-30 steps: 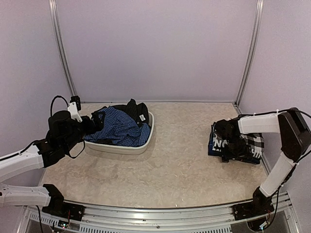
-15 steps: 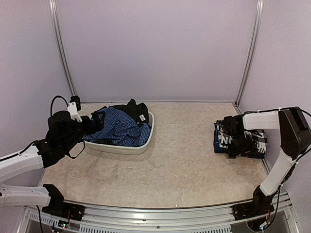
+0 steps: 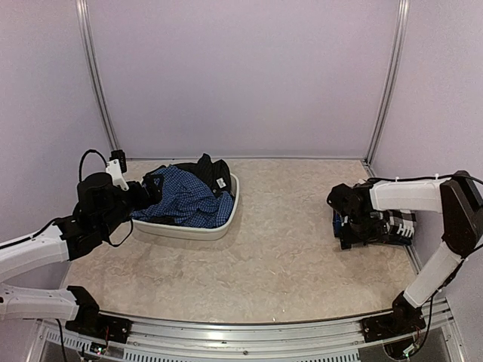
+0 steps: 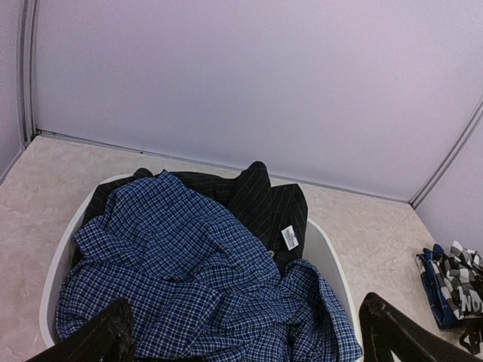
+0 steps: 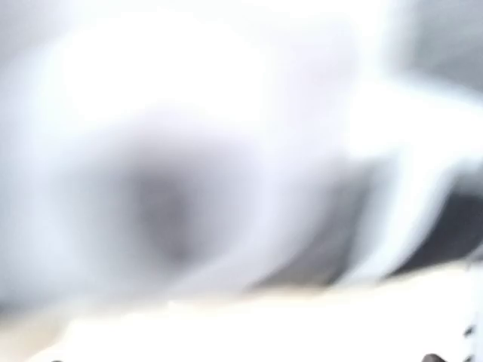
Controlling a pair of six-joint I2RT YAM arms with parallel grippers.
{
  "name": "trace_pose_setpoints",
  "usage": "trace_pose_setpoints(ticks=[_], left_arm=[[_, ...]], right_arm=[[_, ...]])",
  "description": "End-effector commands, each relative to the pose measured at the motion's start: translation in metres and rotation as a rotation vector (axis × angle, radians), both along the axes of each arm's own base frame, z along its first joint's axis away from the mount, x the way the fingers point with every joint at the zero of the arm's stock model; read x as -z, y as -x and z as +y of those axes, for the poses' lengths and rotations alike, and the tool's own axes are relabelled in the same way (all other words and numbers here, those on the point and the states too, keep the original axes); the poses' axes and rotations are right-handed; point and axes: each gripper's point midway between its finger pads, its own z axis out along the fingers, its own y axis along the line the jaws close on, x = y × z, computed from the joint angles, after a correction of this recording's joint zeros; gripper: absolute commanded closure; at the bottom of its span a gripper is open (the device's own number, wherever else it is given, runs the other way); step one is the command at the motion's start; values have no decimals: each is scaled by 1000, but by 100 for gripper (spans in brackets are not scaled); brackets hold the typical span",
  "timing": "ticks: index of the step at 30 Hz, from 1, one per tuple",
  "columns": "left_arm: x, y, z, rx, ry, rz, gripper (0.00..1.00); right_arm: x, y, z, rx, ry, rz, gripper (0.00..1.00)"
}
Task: Fold and stack the long sleeve shirts
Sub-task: Move the square-folded shirt to the corner of the board, then move the bin to the corner of the board.
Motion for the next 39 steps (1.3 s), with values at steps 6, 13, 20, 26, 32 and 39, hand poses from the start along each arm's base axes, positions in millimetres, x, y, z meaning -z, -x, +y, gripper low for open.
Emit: trace_pose_setpoints(ticks=[6, 13, 20, 26, 32, 39], left_arm=[[24, -13, 17, -138, -77, 111, 1], [55, -16, 19, -158, -100, 235, 2], [57, -9, 15, -103, -48, 247, 7], [88, 6, -4, -25, 48, 354, 11], [98, 13, -20, 70, 35, 348, 20], [77, 16, -51, 259, -157, 249, 24]], right_arm=[[-19, 6, 118, -249, -82, -110, 1], [-47, -42, 261, -635, -398, -288, 1], [-81, -73, 374, -836, -703, -406, 2], [-79, -84, 419, -891, -818, -398, 5], [-74, -81, 419, -903, -820, -382, 6], [-60, -62, 378, -876, -768, -341, 5]])
